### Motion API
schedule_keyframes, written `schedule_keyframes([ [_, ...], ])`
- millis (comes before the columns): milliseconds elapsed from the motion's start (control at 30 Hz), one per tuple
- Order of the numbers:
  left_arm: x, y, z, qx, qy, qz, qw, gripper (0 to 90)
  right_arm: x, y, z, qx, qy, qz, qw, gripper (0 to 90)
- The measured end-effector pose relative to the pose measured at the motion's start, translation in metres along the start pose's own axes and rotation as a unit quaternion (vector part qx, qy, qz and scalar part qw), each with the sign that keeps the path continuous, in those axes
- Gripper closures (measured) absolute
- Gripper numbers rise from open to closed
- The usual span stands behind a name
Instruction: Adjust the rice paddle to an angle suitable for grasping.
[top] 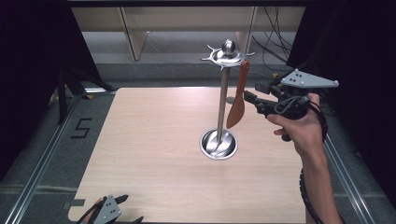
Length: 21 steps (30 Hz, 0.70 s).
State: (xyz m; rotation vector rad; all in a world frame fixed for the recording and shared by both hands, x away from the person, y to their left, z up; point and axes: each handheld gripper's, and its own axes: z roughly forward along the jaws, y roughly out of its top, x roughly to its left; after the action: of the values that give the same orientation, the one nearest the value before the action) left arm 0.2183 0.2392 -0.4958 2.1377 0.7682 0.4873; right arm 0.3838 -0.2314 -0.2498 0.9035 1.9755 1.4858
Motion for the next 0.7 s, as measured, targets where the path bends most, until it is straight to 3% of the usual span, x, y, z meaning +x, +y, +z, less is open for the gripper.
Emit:
schedule_keyframes([
  [67,-0.002,0.0,0.0,-0.001,-0.003,-0.012,0.9999,15.2,0.001,-0.005,-0.006,-0.004,-0.003,0.0,1.0,45.7],
  [133,0.001,0.0,-0.001,0.001,-0.001,0.007,1.0,15.2,0.001,-0.011,-0.011,-0.007,0.001,0.01,0.9999,44.8],
  [433,0.0,0.0,0.001,-0.003,0.001,-0.003,1.0,15.2,0.001,-0.044,-0.016,-0.002,-0.012,0.007,0.9999,41.4],
  [467,0.002,0.001,-0.001,0.005,0.004,0.012,0.9999,15.2,0.001,-0.047,-0.016,-0.005,-0.016,0.006,0.9998,41.1],
  [500,0.002,0.001,-0.001,0.005,0.004,0.012,0.9999,15.2,0.001,-0.047,-0.016,-0.005,-0.016,0.006,0.9998,41.1],
  [533,0.0,0.0,0.001,-0.008,0.003,-0.003,1.0,15.2,0.001,-0.055,-0.016,-0.011,-0.014,0.003,0.9998,40.5],
  [567,0.0,0.0,0.001,-0.008,0.003,-0.003,1.0,15.2,0.001,-0.055,-0.016,-0.011,-0.014,0.003,0.9998,40.5],
  [600,0.002,0.001,0.0,-0.001,0.007,0.012,0.9999,15.2,0.002,-0.062,-0.016,-0.01,-0.011,0.006,0.9999,40.2],
  [633,0.002,0.001,0.0,-0.001,0.007,0.012,0.9999,15.2,0.002,-0.064,-0.014,-0.004,-0.013,0.003,0.9999,40.1],
  [667,-0.003,0.0,0.002,-0.014,0.002,-0.018,0.9997,15.2,0.001,-0.066,-0.015,0.001,-0.013,0.001,0.9999,40.0],
  [700,-0.003,0.0,0.002,-0.014,0.002,-0.018,0.9997,15.2,0.001,-0.066,-0.015,0.001,-0.013,0.001,0.9999,40.0],
])
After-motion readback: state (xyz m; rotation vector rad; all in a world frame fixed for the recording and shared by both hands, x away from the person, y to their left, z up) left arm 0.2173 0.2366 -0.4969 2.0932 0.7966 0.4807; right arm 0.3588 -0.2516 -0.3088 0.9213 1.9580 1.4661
